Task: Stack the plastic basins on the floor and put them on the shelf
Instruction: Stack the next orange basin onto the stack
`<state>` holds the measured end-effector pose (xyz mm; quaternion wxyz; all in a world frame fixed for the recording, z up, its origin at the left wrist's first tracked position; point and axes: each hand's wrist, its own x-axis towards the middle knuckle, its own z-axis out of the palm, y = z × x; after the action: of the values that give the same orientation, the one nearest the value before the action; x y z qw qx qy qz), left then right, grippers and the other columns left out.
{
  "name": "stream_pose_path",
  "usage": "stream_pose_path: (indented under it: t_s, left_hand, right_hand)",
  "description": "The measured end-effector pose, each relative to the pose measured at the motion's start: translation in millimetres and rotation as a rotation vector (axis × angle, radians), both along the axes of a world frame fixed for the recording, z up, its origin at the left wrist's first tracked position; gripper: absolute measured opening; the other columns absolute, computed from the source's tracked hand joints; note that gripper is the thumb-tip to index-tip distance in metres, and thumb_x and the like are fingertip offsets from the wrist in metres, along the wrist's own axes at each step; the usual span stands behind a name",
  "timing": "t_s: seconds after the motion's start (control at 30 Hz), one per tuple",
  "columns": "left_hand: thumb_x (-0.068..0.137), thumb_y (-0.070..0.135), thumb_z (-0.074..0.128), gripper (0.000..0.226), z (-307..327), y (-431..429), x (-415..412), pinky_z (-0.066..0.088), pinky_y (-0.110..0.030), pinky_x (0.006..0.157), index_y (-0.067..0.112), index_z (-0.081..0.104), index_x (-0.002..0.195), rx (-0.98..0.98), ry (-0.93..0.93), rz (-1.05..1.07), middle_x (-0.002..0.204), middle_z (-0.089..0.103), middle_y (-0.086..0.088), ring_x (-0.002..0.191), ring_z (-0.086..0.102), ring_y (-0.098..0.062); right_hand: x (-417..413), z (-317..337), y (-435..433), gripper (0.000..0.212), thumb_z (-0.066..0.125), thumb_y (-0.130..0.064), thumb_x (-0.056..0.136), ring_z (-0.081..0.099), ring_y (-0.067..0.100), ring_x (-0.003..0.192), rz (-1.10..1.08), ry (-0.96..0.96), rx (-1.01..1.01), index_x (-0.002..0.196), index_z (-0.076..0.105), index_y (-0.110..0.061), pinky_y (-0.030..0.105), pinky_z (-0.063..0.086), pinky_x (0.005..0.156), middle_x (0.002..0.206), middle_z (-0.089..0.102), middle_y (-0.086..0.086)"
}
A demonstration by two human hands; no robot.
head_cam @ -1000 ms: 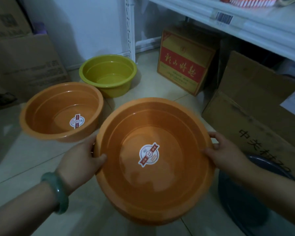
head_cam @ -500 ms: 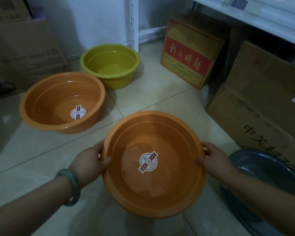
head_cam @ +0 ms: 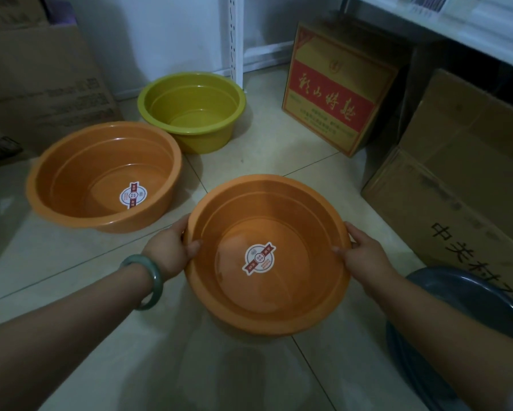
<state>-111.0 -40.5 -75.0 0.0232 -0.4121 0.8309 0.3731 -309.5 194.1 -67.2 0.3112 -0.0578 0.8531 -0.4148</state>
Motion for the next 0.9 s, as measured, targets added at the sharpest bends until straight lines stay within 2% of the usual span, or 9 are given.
stream_pose_path:
  t_s: [0.23, 0.3, 0.37, 0.5, 0.57, 0.63, 0.73, 0.8, 0.9]
  left_hand:
    - [0.089, 0.026, 0.051, 0.056, -2, -11, -19, 0.048, -0.038, 0.087, 0.034, 0.031, 0.141, 0.002, 0.014, 0.008, 0.104, 0.058, 0.001, 0.093, 0.059, -0.021]
    - [0.089, 0.027, 0.05, 0.056, -1, -13, -20, 0.049, -0.04, 0.088, 0.033, 0.03, 0.141, 0.008, 0.009, 0.005, 0.103, 0.059, 0.001, 0.095, 0.061, -0.023]
    - [0.089, 0.032, 0.05, 0.059, -2, -14, -20, 0.049, -0.041, 0.09, 0.029, 0.027, 0.144, -0.021, -0.014, -0.008, 0.111, 0.062, -0.005, 0.099, 0.062, -0.025]
    - [0.09, 0.045, 0.045, 0.073, -4, -17, -13, 0.045, -0.039, 0.097, 0.022, 0.01, 0.15, -0.024, -0.025, 0.02, 0.134, 0.054, -0.01, 0.113, 0.059, -0.026]
    - [0.09, 0.046, 0.044, 0.068, -2, -25, -2, 0.045, -0.04, 0.096, 0.02, 0.02, 0.148, -0.03, 0.035, 0.067, 0.134, 0.054, -0.009, 0.111, 0.059, -0.024]
    - [0.091, 0.039, 0.048, 0.056, -2, -41, 13, 0.045, -0.034, 0.091, 0.017, 0.037, 0.141, -0.134, 0.119, 0.136, 0.127, 0.059, -0.01, 0.107, 0.06, -0.024]
    - [0.091, 0.03, 0.05, 0.042, 3, -71, 33, 0.044, -0.032, 0.084, 0.018, 0.05, 0.131, -0.26, 0.171, 0.294, 0.119, 0.064, -0.008, 0.096, 0.06, -0.023]
    - [0.09, 0.023, 0.05, 0.037, 5, -90, 43, 0.044, -0.031, 0.08, 0.018, 0.054, 0.127, -0.319, 0.194, 0.379, 0.113, 0.066, -0.008, 0.087, 0.057, -0.019]
    - [0.088, 0.02, 0.05, 0.035, 6, -114, 58, 0.048, -0.034, 0.079, 0.019, 0.056, 0.124, -0.391, 0.222, 0.481, 0.106, 0.064, -0.004, 0.084, 0.056, -0.017]
  right_hand:
    - [-15, -2, -12, 0.066, 0.059, -0.009, 0.09, 0.058, 0.026, 0.111, -0.061, -0.024, -0.071, 0.147, 0.032, -0.028, 0.035, 0.047, 0.085, 0.141, 0.052, 0.01]
    - [-16, -4, -15, 0.065, 0.057, -0.009, 0.091, 0.056, 0.024, 0.111, -0.055, 0.001, -0.064, 0.147, 0.032, -0.029, 0.037, 0.048, 0.09, 0.143, 0.049, 0.008]
    - [-14, -7, -18, 0.064, 0.053, -0.015, 0.092, 0.051, 0.028, 0.124, -0.022, 0.063, -0.008, 0.149, 0.028, -0.03, 0.043, 0.045, 0.1, 0.148, 0.044, 0.006]
    - [-3, -13, -21, 0.061, 0.043, -0.032, 0.096, 0.043, 0.032, 0.132, 0.02, 0.167, 0.088, 0.152, 0.017, -0.028, 0.045, 0.036, 0.106, 0.151, 0.04, 0.007]
    - [2, -16, -23, 0.063, 0.042, -0.036, 0.096, 0.038, 0.035, 0.135, 0.005, 0.252, 0.138, 0.152, 0.016, -0.025, 0.049, 0.031, 0.111, 0.151, 0.039, 0.012]
    - [4, -13, -29, 0.064, 0.046, -0.036, 0.094, 0.036, 0.035, 0.136, 0.014, 0.416, 0.175, 0.151, 0.021, -0.021, 0.051, 0.027, 0.113, 0.149, 0.041, 0.015]
    - [6, 2, -54, 0.06, 0.049, -0.031, 0.093, 0.033, 0.032, 0.138, 0.069, 0.615, 0.111, 0.148, 0.028, -0.019, 0.051, 0.026, 0.113, 0.149, 0.041, 0.012]
    - [9, 13, -80, 0.057, 0.049, -0.03, 0.093, 0.032, 0.028, 0.139, 0.111, 0.663, 0.039, 0.146, 0.032, -0.021, 0.049, 0.027, 0.113, 0.149, 0.04, 0.008]
    - [16, 21, -127, 0.053, 0.049, -0.027, 0.093, 0.033, 0.023, 0.138, 0.143, 0.618, -0.078, 0.144, 0.036, -0.025, 0.042, 0.029, 0.112, 0.148, 0.041, 0.003]
